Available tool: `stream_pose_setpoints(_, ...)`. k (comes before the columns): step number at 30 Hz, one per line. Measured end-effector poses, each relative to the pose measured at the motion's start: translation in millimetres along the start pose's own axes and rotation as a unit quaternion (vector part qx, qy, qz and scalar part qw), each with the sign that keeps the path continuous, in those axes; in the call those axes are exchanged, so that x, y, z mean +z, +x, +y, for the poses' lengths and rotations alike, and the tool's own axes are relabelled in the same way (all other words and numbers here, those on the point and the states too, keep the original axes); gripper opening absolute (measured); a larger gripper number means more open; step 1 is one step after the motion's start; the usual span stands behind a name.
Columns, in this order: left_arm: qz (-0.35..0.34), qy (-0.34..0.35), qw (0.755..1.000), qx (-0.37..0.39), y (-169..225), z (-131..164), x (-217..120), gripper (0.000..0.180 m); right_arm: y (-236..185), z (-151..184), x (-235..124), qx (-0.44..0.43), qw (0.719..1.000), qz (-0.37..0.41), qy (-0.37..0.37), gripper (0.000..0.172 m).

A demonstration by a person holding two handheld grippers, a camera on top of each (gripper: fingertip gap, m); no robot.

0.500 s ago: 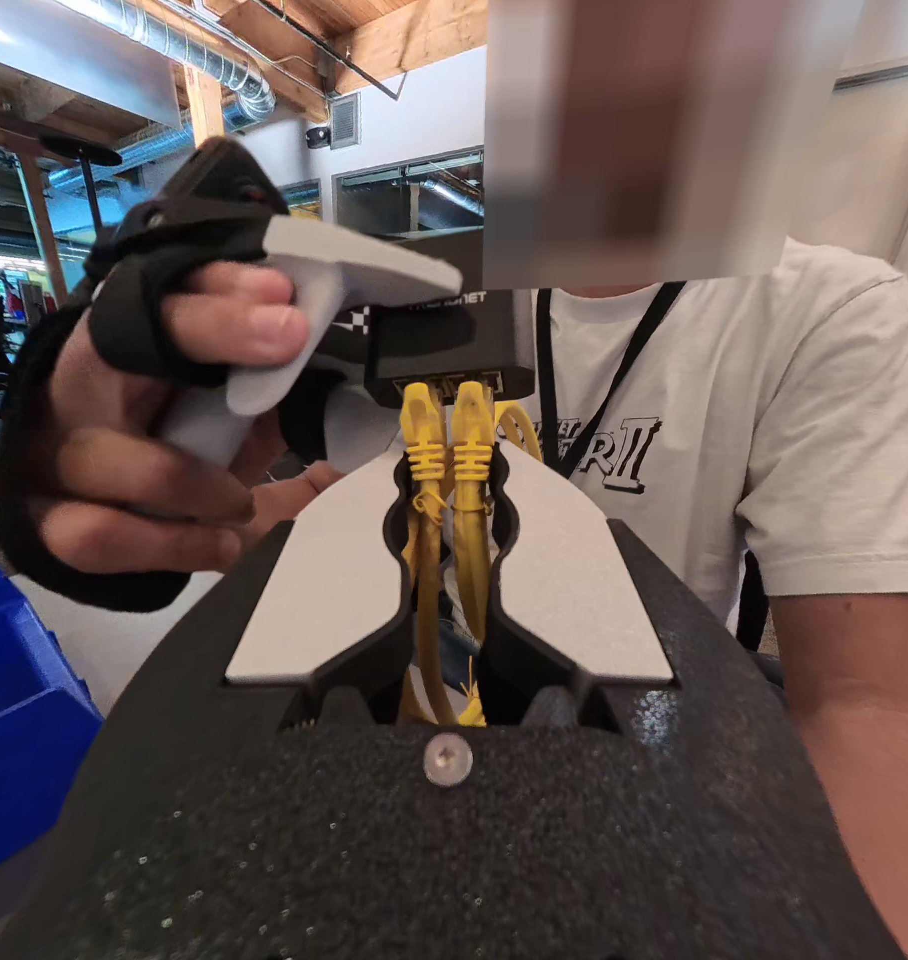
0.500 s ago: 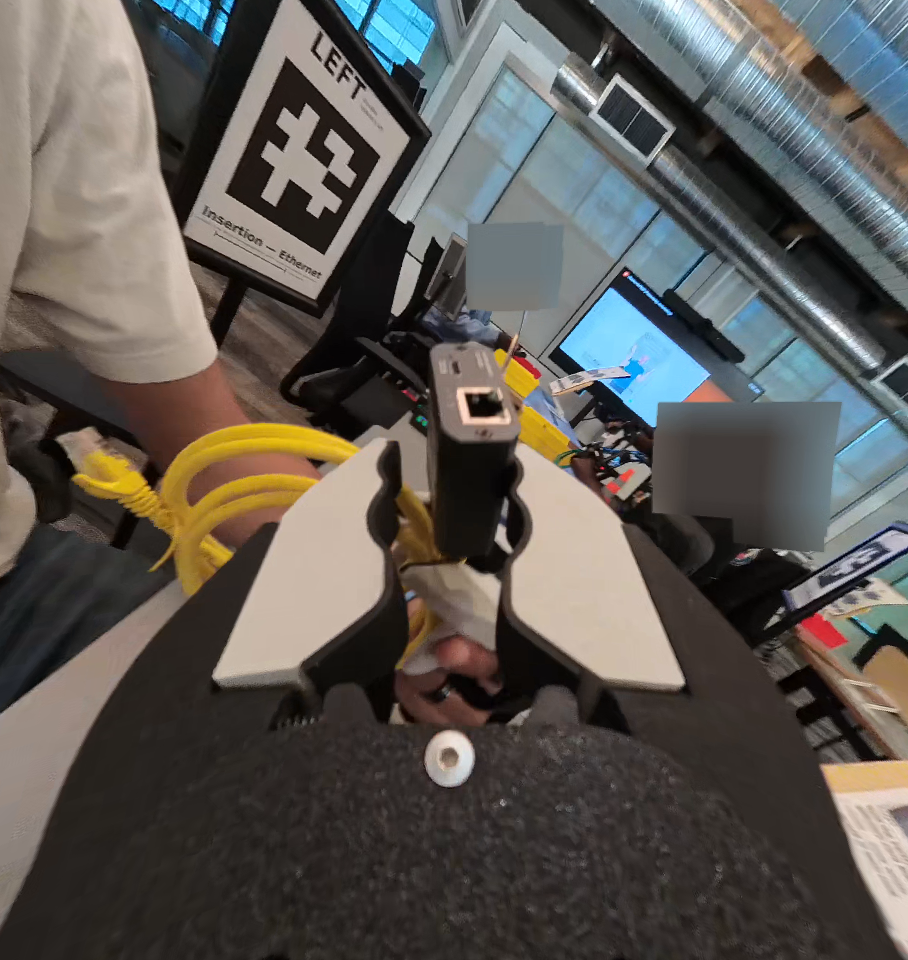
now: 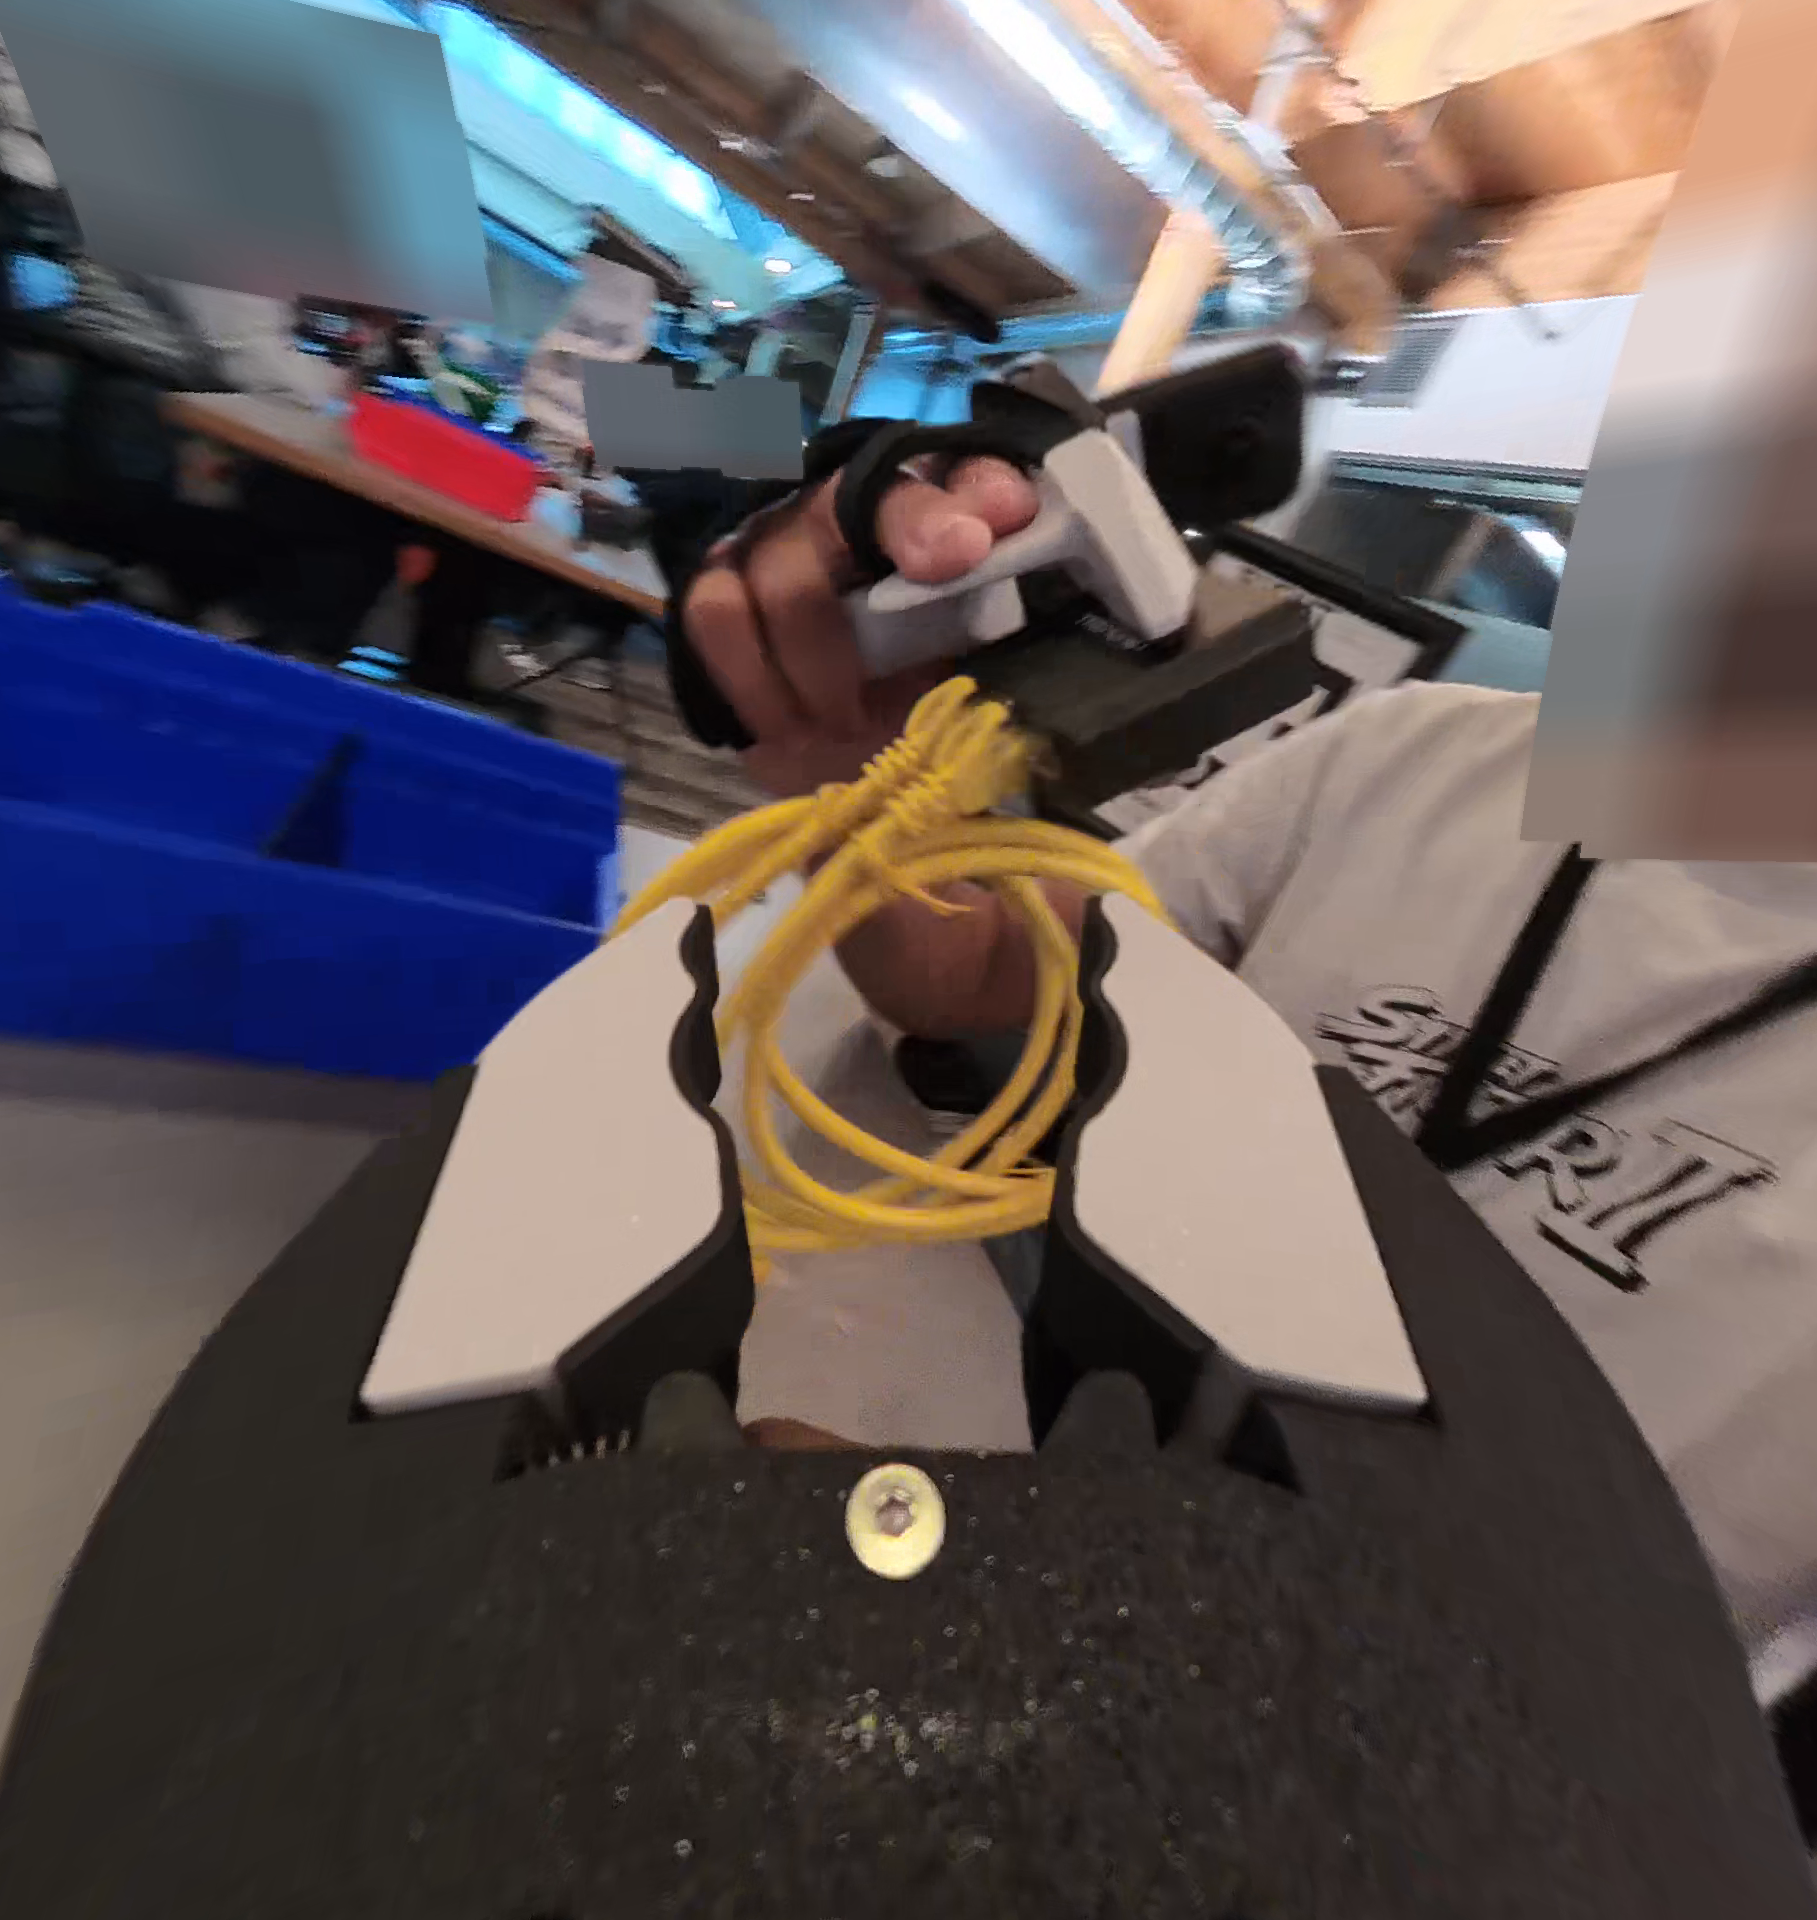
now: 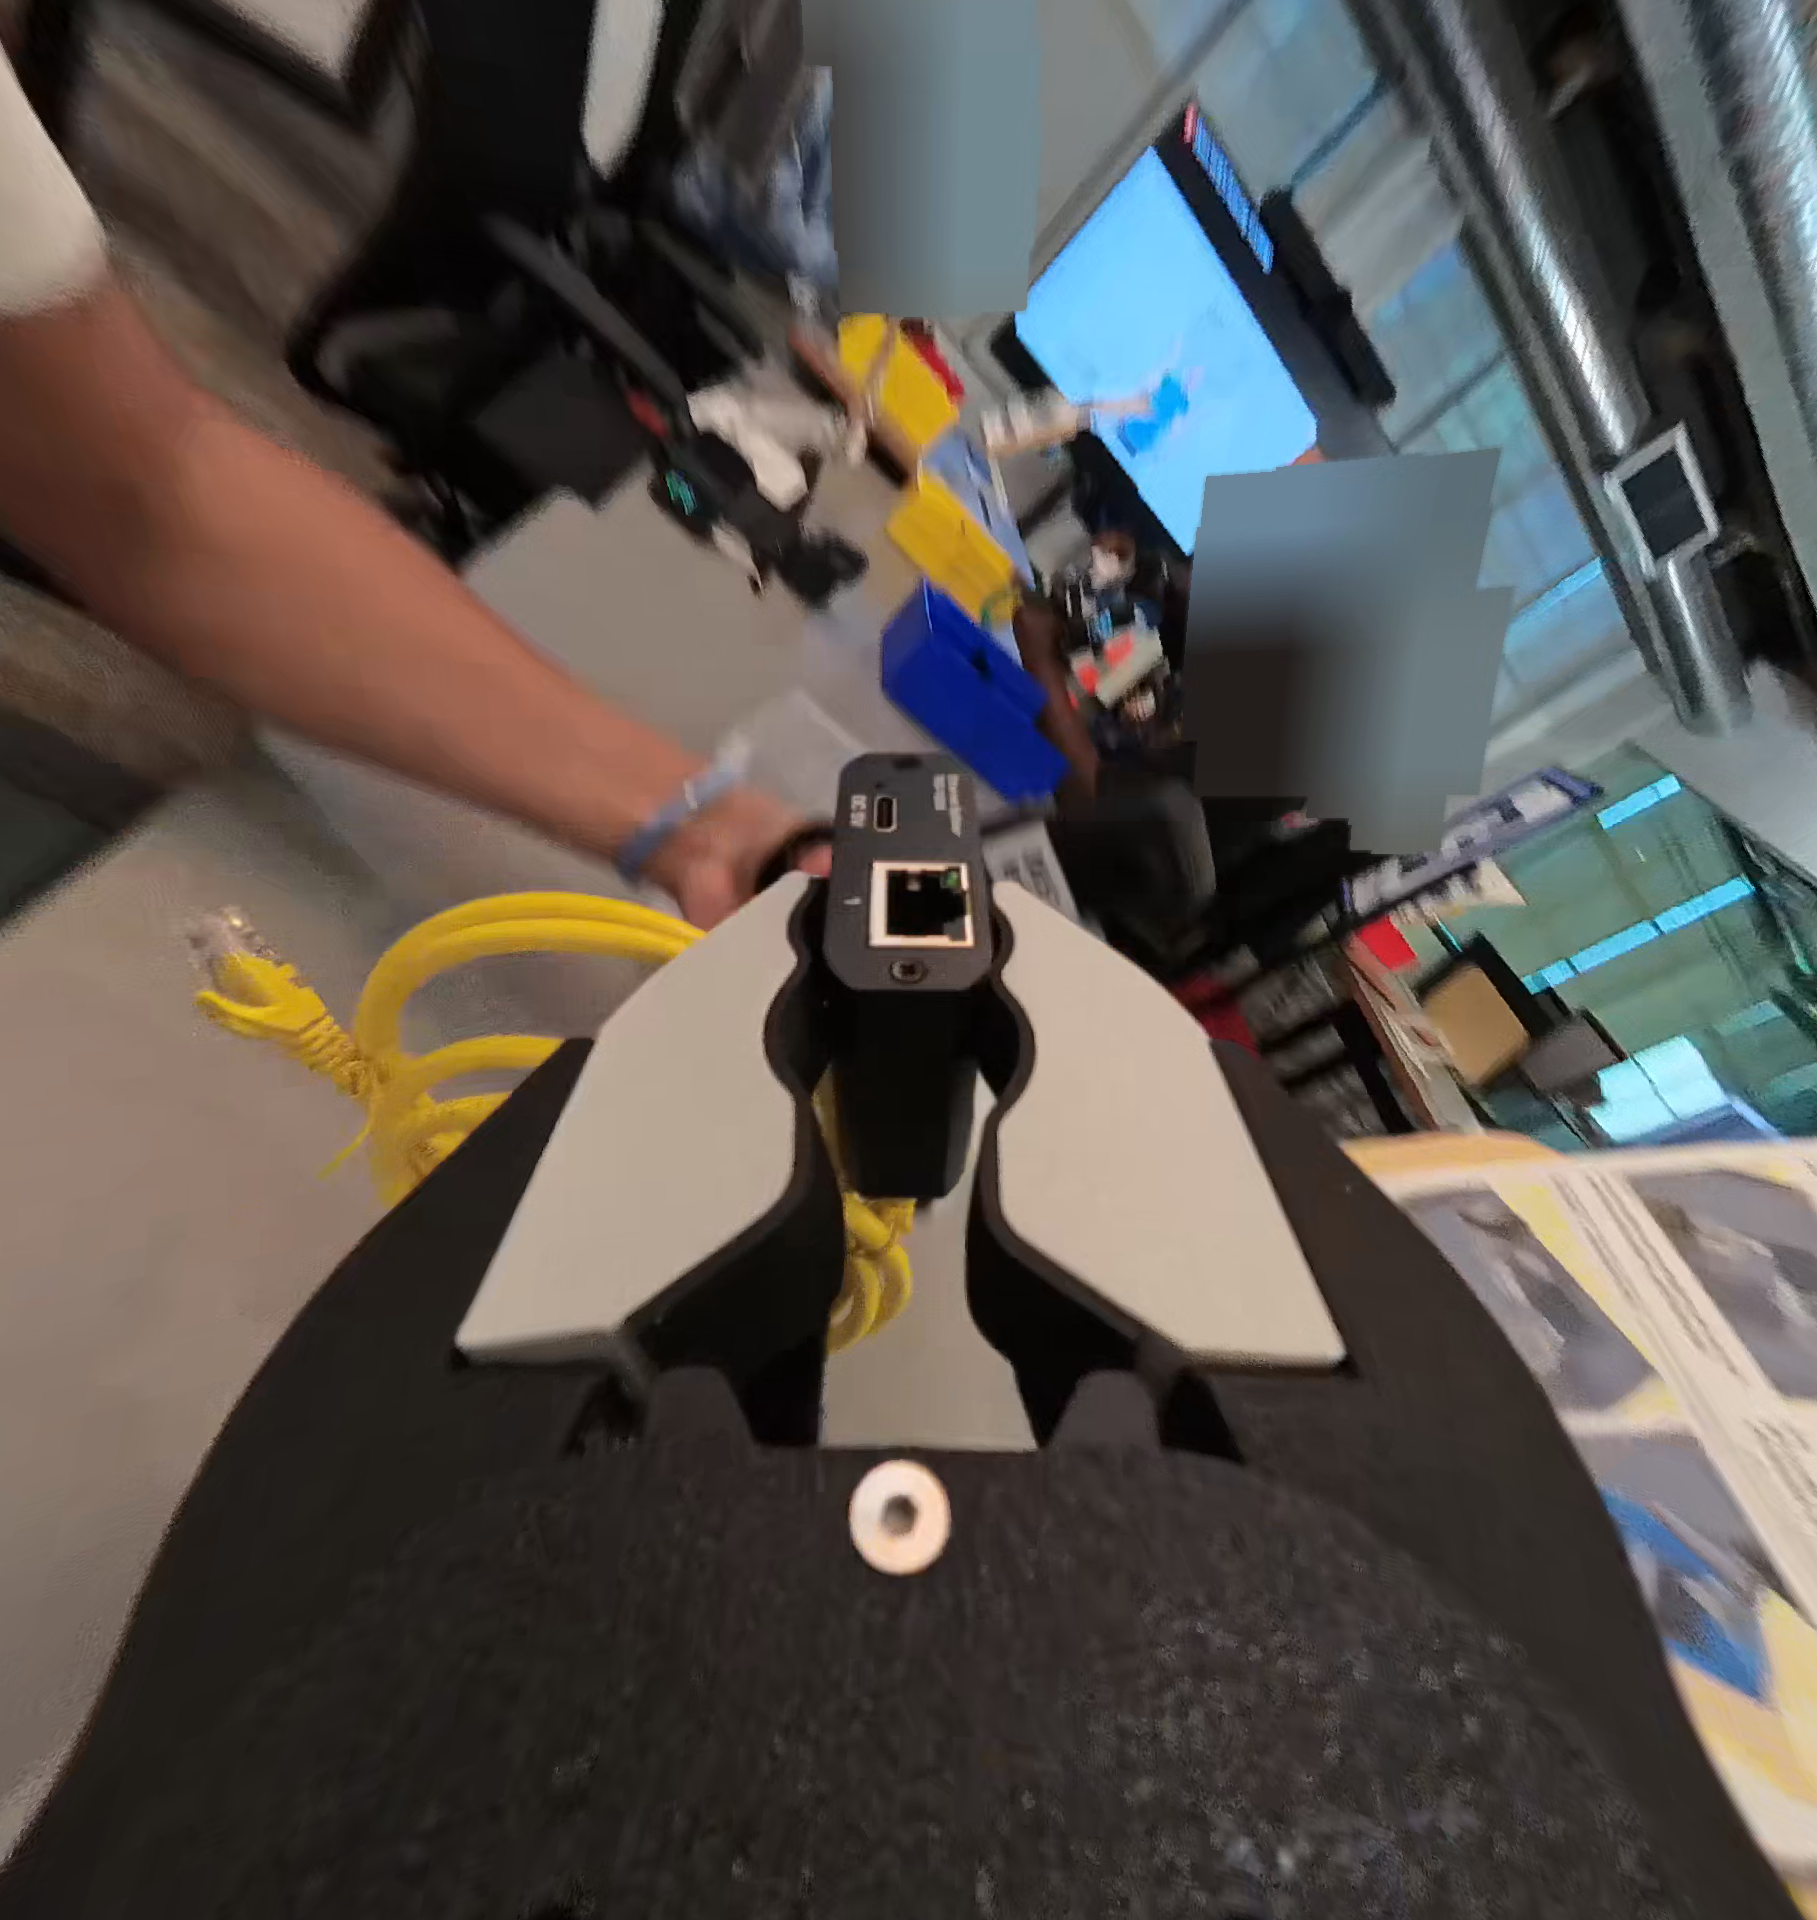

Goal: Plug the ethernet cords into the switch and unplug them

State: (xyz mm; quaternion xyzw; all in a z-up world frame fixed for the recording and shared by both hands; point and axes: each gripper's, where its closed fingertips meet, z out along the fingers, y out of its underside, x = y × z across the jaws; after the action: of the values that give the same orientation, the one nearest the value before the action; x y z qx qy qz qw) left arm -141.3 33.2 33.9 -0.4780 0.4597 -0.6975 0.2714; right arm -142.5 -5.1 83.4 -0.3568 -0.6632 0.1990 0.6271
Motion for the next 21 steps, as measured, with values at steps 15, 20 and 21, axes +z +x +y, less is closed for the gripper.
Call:
stream_pose_setpoints(15,-0.125,-0.012,0.992,-0.025,16.7,14.8,-26.3,0.060,-16.1,53.5,67.3,-0.150,0.971,-0.003,-0.189,0.025)
stream_pose_setpoints(20,-0.072,0.007,0.996,-0.043,22.7,18.3,-31.5,0.060,-16.3,50.2,72.6,-0.156,0.974,-0.017,-0.163,0.036)
stream_pose_setpoints(21,-0.070,0.009,0.996,-0.049,21.2,20.4,-32.4,0.060,-14.5,55.6,72.7,-0.154,0.972,-0.020,-0.175,0.043)
